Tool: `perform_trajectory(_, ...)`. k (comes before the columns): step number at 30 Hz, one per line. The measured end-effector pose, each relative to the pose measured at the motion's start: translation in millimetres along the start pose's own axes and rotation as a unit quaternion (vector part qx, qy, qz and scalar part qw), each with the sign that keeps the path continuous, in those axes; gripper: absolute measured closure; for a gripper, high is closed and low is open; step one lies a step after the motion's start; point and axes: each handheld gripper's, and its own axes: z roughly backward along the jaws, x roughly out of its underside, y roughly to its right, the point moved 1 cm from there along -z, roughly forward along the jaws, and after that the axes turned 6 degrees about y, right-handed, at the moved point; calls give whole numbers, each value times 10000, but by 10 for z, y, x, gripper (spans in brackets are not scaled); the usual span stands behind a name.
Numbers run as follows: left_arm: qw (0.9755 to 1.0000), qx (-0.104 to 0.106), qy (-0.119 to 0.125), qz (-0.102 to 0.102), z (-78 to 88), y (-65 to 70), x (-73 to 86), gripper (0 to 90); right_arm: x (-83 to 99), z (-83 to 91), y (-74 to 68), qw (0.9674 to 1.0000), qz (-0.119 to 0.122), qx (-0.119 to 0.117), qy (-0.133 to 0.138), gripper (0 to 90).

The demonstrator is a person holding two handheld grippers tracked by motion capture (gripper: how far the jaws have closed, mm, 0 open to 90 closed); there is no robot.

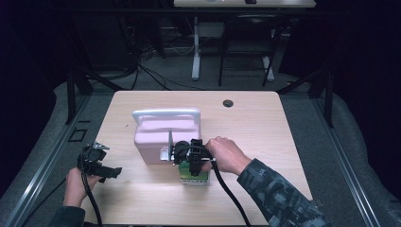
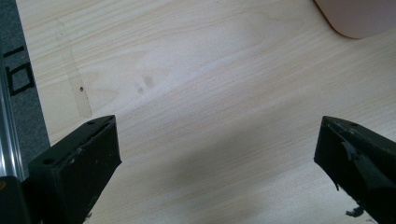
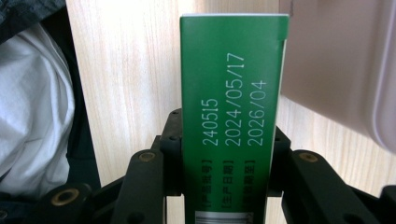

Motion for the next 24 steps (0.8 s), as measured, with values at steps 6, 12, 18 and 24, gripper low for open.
perform_trajectory(6,10000,5,2,16,-2,8,0,4,90,64,-1,10000,-86,35,-15,623)
perform_trajectory(12,10000,15,-3,12,-5,5,1,4,259,136,19,9997,-201,104,-90,623)
perform_trajectory(18,10000,12,-12,8,-7,8,2,4,400,201,22,9992,-320,183,-136,622)
perform_trajectory(24,10000,20,-24,-2,-11,12,1,4,580,271,43,9985,-475,232,-173,622)
